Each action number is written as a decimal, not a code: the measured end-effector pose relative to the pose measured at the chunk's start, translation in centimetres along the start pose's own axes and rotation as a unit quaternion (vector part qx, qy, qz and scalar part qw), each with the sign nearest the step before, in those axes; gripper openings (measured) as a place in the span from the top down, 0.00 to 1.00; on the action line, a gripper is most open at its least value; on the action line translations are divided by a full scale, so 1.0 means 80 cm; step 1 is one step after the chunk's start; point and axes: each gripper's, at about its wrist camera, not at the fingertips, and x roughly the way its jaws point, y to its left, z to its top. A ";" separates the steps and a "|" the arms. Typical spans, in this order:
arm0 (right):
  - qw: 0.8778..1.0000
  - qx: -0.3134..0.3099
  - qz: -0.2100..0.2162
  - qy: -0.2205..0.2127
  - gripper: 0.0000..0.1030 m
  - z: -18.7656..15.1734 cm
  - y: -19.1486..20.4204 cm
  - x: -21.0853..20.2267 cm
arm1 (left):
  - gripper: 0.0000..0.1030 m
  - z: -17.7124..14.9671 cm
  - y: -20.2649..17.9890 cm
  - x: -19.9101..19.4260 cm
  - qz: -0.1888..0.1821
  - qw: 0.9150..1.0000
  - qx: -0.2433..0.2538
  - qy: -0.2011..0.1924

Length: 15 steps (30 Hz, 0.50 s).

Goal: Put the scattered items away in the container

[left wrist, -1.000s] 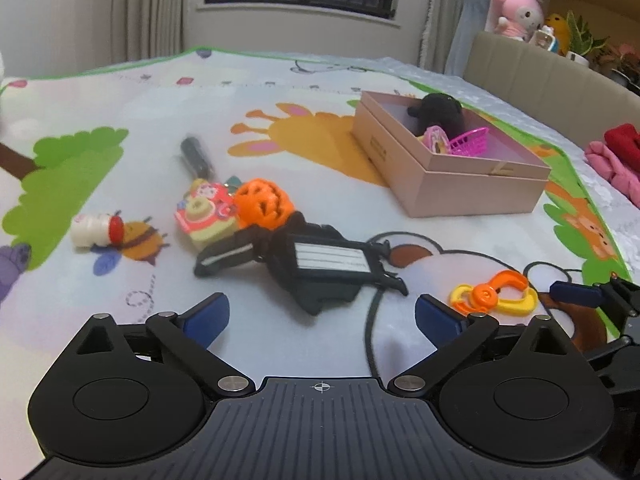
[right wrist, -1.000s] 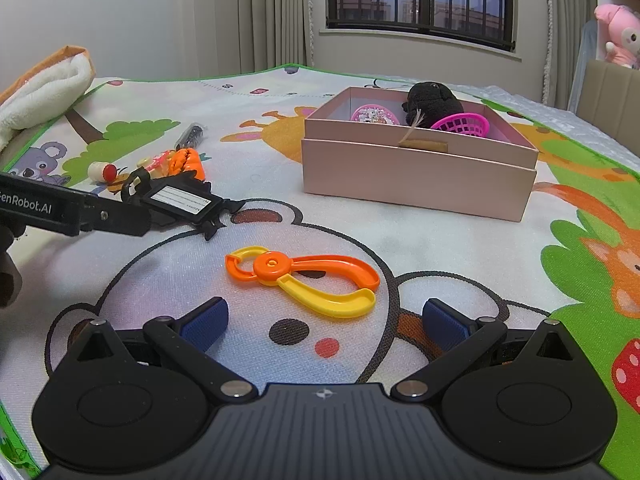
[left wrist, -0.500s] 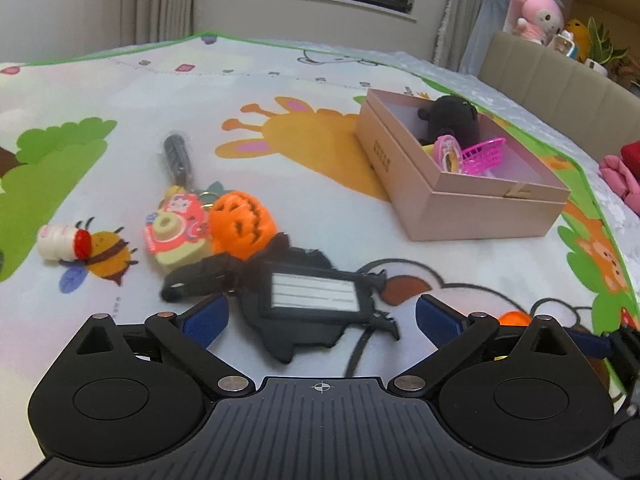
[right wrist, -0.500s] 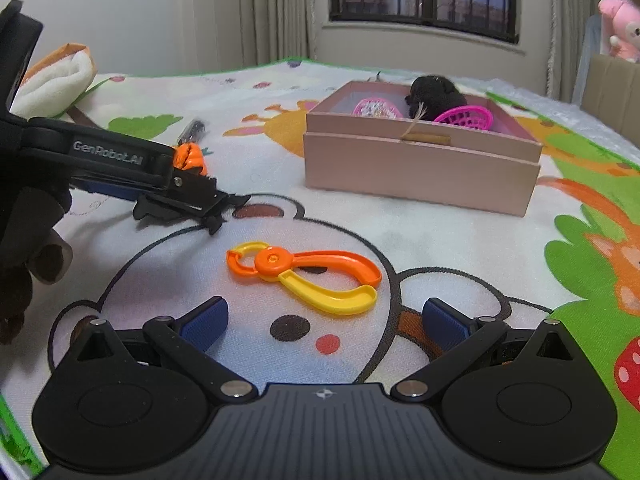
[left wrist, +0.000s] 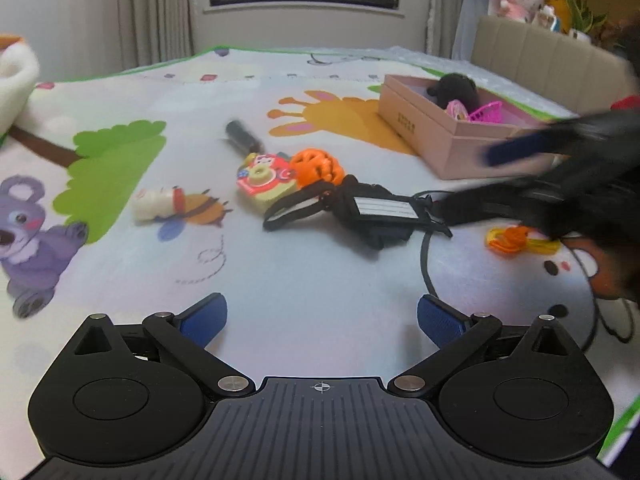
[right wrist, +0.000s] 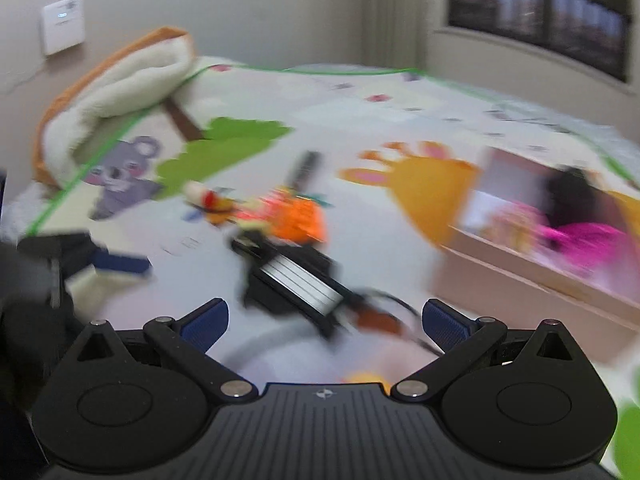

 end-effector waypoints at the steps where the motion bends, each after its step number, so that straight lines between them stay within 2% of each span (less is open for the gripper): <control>1: 1.000 -0.009 0.012 0.006 0.00 0.011 0.008 0.015 | 0.00 -0.002 0.003 -0.005 -0.007 1.000 -0.006 -0.003; 5: 0.997 -0.061 0.015 0.034 0.00 0.039 0.043 0.079 | 0.00 -0.008 0.012 -0.018 -0.029 0.999 -0.016 -0.010; 8: 0.996 -0.068 0.004 0.059 0.02 0.043 0.046 0.115 | 0.00 -0.013 0.018 -0.024 -0.040 0.999 -0.020 -0.015; 9: 0.996 -0.060 0.004 0.067 0.07 0.043 0.043 0.121 | 0.00 -0.015 0.020 -0.025 -0.042 0.999 -0.023 -0.016; 11: 0.996 -0.026 0.004 0.084 0.27 0.043 0.033 0.126 | 0.00 -0.018 0.024 -0.025 -0.044 0.998 -0.032 -0.017; 12: 0.996 -0.010 0.003 0.083 0.29 0.044 0.029 0.124 | 0.00 -0.018 0.026 -0.025 -0.044 0.998 -0.037 -0.017; 13: 0.997 0.006 0.009 0.078 0.36 0.044 0.025 0.117 | 0.00 -0.018 0.027 -0.024 -0.043 0.998 -0.041 -0.017; 14: 0.997 0.026 0.027 0.072 0.53 0.046 0.021 0.108 | 0.00 -0.018 0.027 -0.024 -0.042 0.998 -0.044 -0.017; 15: 0.996 0.049 0.043 0.067 0.54 0.048 0.016 0.098 | 0.00 -0.017 0.026 -0.026 -0.042 0.998 -0.046 -0.019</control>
